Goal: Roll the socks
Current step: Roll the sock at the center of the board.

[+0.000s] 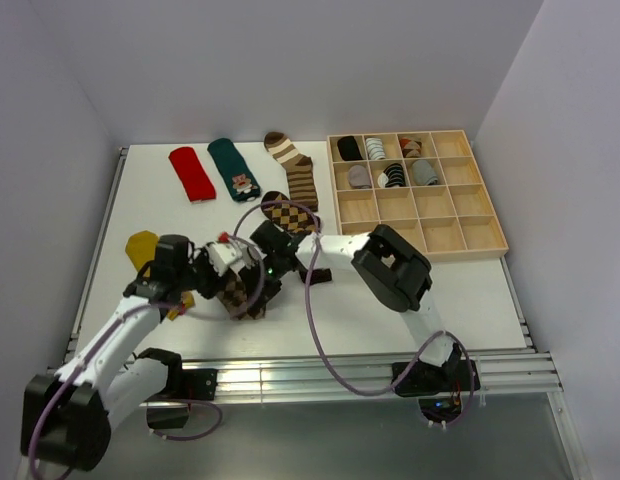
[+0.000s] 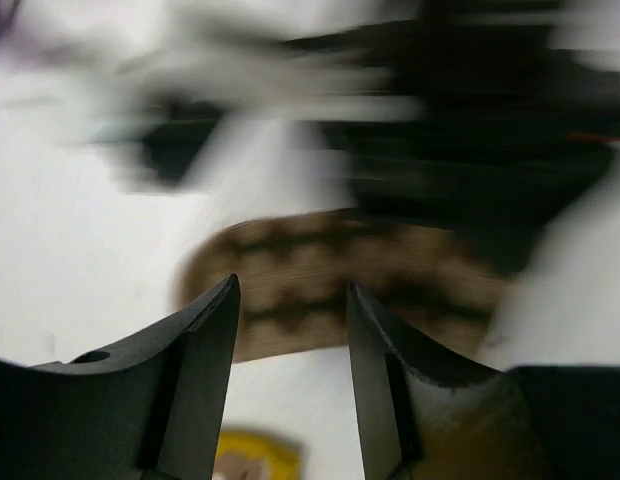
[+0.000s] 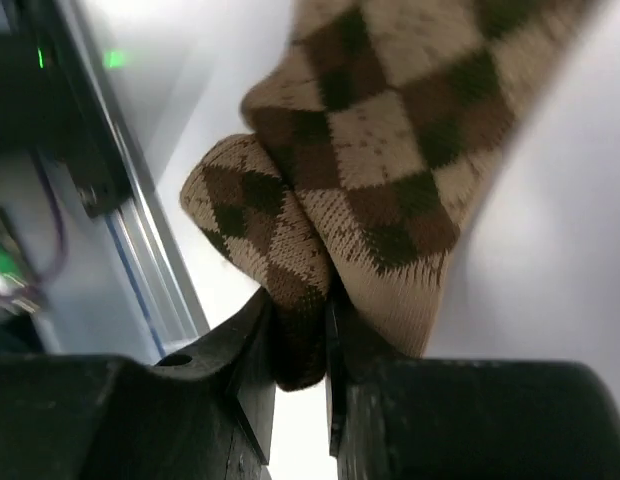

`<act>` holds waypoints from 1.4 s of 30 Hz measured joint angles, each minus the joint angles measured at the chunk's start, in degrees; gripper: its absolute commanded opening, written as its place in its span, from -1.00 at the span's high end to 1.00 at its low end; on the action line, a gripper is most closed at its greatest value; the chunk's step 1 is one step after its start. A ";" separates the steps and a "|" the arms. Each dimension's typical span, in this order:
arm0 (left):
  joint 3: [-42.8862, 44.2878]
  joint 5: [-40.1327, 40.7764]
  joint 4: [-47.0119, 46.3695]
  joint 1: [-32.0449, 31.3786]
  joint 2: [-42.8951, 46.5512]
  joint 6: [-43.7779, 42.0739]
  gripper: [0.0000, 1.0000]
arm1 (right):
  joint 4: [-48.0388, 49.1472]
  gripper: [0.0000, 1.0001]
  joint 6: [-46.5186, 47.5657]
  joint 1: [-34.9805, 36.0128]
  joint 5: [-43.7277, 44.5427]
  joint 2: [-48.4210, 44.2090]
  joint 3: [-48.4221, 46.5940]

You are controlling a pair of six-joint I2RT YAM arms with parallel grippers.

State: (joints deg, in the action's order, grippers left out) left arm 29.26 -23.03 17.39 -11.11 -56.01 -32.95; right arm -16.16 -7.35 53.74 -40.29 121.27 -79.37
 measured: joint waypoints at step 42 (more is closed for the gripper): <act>-12.24 12.92 -23.80 -24.26 -6.84 -14.23 -0.33 | -18.99 0.84 -7.74 -7.80 -1.40 9.49 -17.11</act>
State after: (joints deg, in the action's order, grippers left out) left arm 17.02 -10.11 -6.42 -35.38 -62.85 -47.18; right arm -35.16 -15.09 45.93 -41.69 130.76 -96.49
